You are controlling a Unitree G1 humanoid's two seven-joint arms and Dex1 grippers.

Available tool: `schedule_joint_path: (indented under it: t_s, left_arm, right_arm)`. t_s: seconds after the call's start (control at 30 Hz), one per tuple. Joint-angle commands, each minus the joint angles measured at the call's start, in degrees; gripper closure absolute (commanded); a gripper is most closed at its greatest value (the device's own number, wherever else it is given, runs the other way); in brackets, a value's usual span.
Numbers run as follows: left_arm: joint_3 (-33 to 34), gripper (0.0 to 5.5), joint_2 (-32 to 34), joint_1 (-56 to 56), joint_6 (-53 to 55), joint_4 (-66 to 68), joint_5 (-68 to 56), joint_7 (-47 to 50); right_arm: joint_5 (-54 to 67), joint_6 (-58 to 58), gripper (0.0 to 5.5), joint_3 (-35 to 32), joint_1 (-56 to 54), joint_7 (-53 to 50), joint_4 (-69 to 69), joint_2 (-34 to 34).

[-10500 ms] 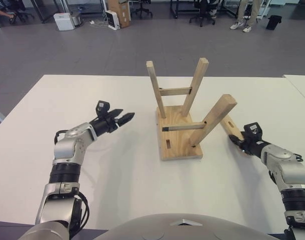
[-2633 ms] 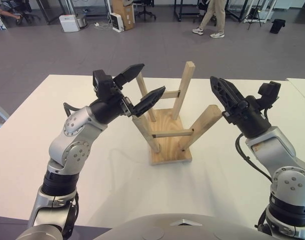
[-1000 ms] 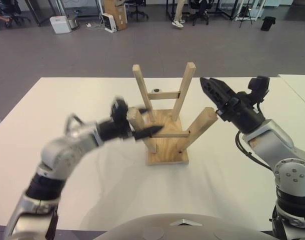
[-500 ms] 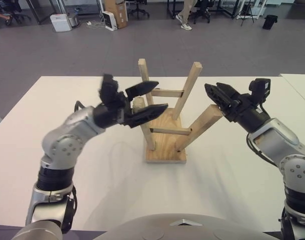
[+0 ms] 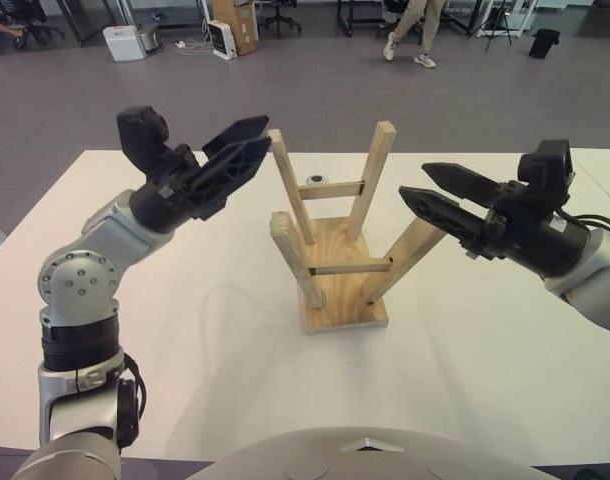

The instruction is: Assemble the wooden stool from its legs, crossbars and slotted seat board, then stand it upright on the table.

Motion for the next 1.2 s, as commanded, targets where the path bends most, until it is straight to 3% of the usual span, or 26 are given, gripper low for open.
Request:
schedule_joint_path:
  t_s: [0.03,0.17,0.23,0.4,0.5,0.6,0.7,0.87,1.07,1.2]
  left_arm:
    - [0.75,0.15,-0.87,0.2,-1.03,1.31,2.82,-0.2]
    - [2.07,0.15,-1.16,-1.09,-0.91,1.85,2.19,-0.26]
    - [2.27,0.15,0.19,-1.68,-1.04,3.18,4.22,-1.75]
    - [0.42,0.15,4.12,-6.0,-4.93,14.84,15.89,-9.24]
    - [-8.27,0.15,4.47,-11.63,-17.84,33.11,36.13,-10.27]
    - [-16.3,0.15,2.76,-15.13,-31.34,50.71,52.27,-10.23]
    - [-24.34,0.15,0.05,-18.24,-45.61,67.48,66.4,-9.14]
    - [-24.04,0.15,-4.55,-20.4,-54.96,79.55,71.75,-10.2]
    - [-23.28,0.15,-8.69,-22.54,-59.04,84.44,75.42,-7.97]
    - [-23.36,0.15,-10.26,-22.6,-60.09,85.4,77.1,-7.77]
  right_arm:
    - [-6.21,0.58,2.39,0.96,2.88,1.62,-0.11,-1.82]
    - [-18.56,-0.12,2.39,-0.6,9.12,8.22,4.21,-7.55]
    - [-24.61,-1.89,2.39,-5.07,11.16,10.2,11.6,-9.23]
    - [-27.8,-4.28,2.39,-9.8,6.02,9.56,17.53,-5.98]
    - [-22.94,-4.3,2.39,-13.66,5.08,10.71,21.1,-1.22]
    - [-25.78,-5.3,2.39,-15.25,8.37,13.62,28.83,0.05]
    - [-33.36,-7.19,2.39,-9.67,15.45,15.93,35.15,2.03]
    - [-53.47,-11.58,2.39,12.14,19.99,15.0,37.97,4.55]
    - [-69.65,-18.83,2.39,24.87,4.9,11.59,56.07,10.58]
    - [-77.26,-29.25,2.39,28.39,-9.13,9.89,73.02,14.61]
